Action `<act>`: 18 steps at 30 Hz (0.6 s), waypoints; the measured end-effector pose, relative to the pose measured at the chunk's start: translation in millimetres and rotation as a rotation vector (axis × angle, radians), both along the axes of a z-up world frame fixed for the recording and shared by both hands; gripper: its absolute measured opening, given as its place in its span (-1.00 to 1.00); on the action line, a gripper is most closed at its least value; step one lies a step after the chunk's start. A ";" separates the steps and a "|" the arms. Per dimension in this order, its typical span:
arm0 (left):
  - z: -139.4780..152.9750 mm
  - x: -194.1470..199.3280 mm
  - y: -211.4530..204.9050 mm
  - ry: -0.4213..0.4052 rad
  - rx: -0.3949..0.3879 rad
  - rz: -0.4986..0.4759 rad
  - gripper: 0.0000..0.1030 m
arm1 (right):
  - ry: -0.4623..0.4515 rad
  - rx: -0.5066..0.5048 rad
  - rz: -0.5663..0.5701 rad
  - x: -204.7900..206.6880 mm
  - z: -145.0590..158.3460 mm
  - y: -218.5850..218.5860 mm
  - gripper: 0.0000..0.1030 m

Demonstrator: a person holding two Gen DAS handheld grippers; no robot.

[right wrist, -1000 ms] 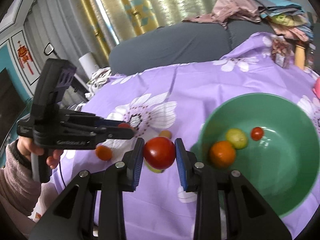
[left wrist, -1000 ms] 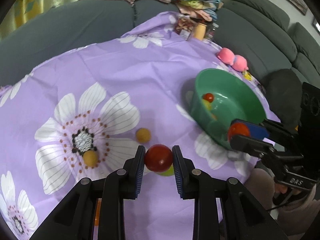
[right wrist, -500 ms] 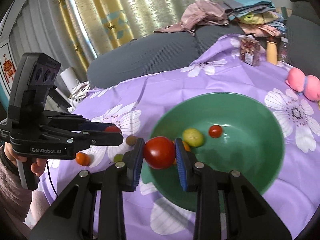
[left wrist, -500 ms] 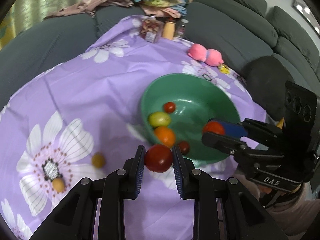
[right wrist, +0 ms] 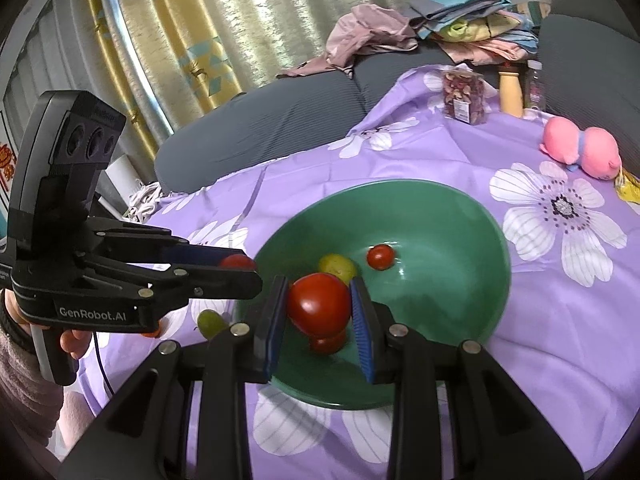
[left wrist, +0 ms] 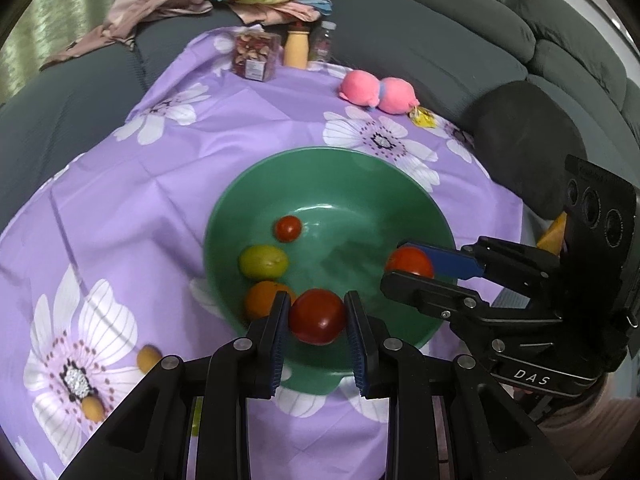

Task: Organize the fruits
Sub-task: 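Carry the red tomato with the right gripper into the green bowl and release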

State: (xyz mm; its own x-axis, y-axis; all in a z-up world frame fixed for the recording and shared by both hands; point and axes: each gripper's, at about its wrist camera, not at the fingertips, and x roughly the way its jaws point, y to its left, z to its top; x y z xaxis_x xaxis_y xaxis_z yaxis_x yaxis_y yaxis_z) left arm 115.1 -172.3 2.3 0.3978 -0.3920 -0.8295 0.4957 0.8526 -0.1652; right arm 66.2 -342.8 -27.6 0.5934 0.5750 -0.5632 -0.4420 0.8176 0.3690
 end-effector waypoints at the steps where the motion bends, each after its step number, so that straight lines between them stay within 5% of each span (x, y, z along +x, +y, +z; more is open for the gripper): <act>1: -1.2 1.1 -2.9 0.003 0.004 -0.004 -0.46 | 0.002 0.002 -0.004 0.6 -0.8 -1.7 -0.39; 18: -13.4 3.9 -19.0 0.036 0.059 -0.008 -0.46 | 0.010 0.031 -0.018 2.2 -6.8 -12.0 -0.39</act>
